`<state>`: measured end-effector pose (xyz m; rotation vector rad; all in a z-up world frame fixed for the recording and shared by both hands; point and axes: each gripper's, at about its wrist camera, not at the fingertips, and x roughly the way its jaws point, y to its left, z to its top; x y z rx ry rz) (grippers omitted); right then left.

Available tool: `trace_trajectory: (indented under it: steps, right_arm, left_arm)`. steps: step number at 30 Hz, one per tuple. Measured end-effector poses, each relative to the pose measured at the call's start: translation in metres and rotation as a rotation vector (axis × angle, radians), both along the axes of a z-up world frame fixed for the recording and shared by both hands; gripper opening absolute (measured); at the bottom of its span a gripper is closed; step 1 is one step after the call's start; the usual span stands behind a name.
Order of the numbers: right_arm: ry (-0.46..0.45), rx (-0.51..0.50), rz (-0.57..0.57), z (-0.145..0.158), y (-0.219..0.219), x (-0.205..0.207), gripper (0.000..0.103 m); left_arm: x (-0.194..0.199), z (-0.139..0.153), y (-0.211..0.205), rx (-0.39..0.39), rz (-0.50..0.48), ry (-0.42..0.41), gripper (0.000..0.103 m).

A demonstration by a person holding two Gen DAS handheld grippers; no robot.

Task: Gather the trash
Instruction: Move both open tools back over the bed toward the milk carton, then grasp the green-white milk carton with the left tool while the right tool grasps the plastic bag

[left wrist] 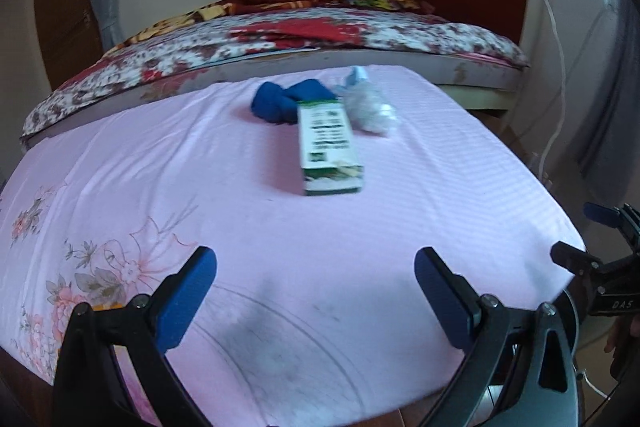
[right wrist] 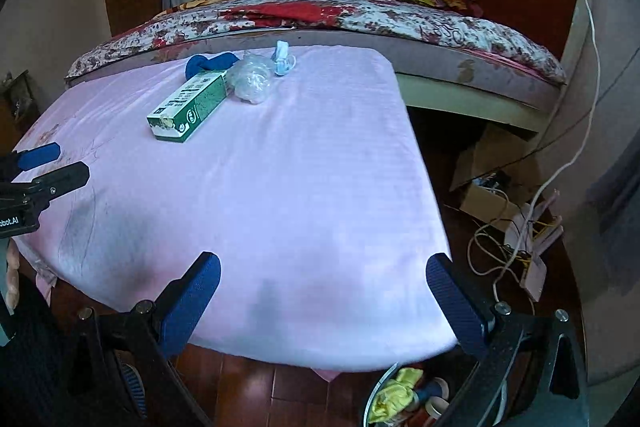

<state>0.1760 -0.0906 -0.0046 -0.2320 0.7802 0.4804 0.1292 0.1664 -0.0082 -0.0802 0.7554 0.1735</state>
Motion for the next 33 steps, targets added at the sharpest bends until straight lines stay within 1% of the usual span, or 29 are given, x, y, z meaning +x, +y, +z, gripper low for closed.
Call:
trace_trajectory:
  steps: [4,5,7,9,11,13,17,18,19,20,21,22,24,26,27,30,33]
  right_arm:
    - [-0.042,-0.031,0.005,0.001,0.016,0.018,0.103]
    - [-0.043,-0.038,0.006,0.001,0.018,0.025,0.103]
    - [-0.025,-0.043,0.0,-0.002,0.023,0.043,0.103]
    - [-0.007,-0.036,-0.002,-0.004,0.026,0.057,0.103]
    - [0.002,-0.038,-0.005,-0.005,0.033,0.073,0.103]
    - [0.006,-0.043,0.0,-0.006,0.042,0.085,0.103]
    - [0.017,-0.048,0.019,-0.009,0.059,0.104,0.103]
    - [0.016,-0.055,0.024,-0.01,0.063,0.108,0.103]
    - [0.016,-0.059,0.031,-0.01,0.067,0.112,0.103]
    - [0.018,-0.062,0.039,-0.011,0.072,0.116,0.103]
    - [0.02,-0.066,0.044,-0.011,0.076,0.119,0.103]
    - [0.021,-0.071,0.053,-0.011,0.082,0.124,0.103]
    - [0.025,-0.071,0.069,-0.012,0.091,0.129,0.103]
    - [0.028,-0.062,0.093,-0.012,0.103,0.134,0.103]
    - [0.029,-0.058,0.104,-0.012,0.109,0.135,0.103]
    - [0.037,-0.05,0.13,-0.013,0.133,0.142,0.103]
    - [0.052,-0.034,0.141,-0.015,0.158,0.153,0.103]
  left_arm:
    - [0.028,0.001,0.009,0.0,0.009,-0.006,0.1]
    - [0.037,0.001,0.01,-0.01,0.006,-0.012,0.1]
    - [0.054,-0.001,0.009,-0.01,0.004,-0.016,0.099]
    - [0.074,-0.006,0.006,-0.015,0.0,0.001,0.097]
    - [0.085,-0.011,0.005,-0.022,-0.004,0.004,0.09]
    - [0.098,-0.017,0.005,-0.026,-0.003,0.032,0.081]
    - [0.119,-0.028,0.016,-0.085,0.018,0.068,0.079]
    - [0.123,-0.03,0.018,-0.092,0.017,0.071,0.075]
    - [0.126,-0.032,0.02,-0.109,0.006,0.077,0.068]
    - [0.129,-0.034,0.02,-0.136,-0.023,0.083,0.059]
    - [0.129,-0.034,0.02,-0.138,-0.032,0.08,0.055]
    - [0.126,-0.032,0.02,-0.123,-0.032,0.07,0.054]
    - [0.114,-0.024,0.024,-0.123,-0.05,0.041,0.054]
    - [0.094,-0.013,0.028,-0.087,-0.051,0.0,0.054]
    - [0.087,-0.009,0.033,-0.083,-0.049,-0.011,0.054]
    - [0.076,-0.001,0.057,-0.069,-0.01,-0.033,0.054]
    - [0.082,-0.004,0.078,-0.064,0.033,-0.02,0.054]
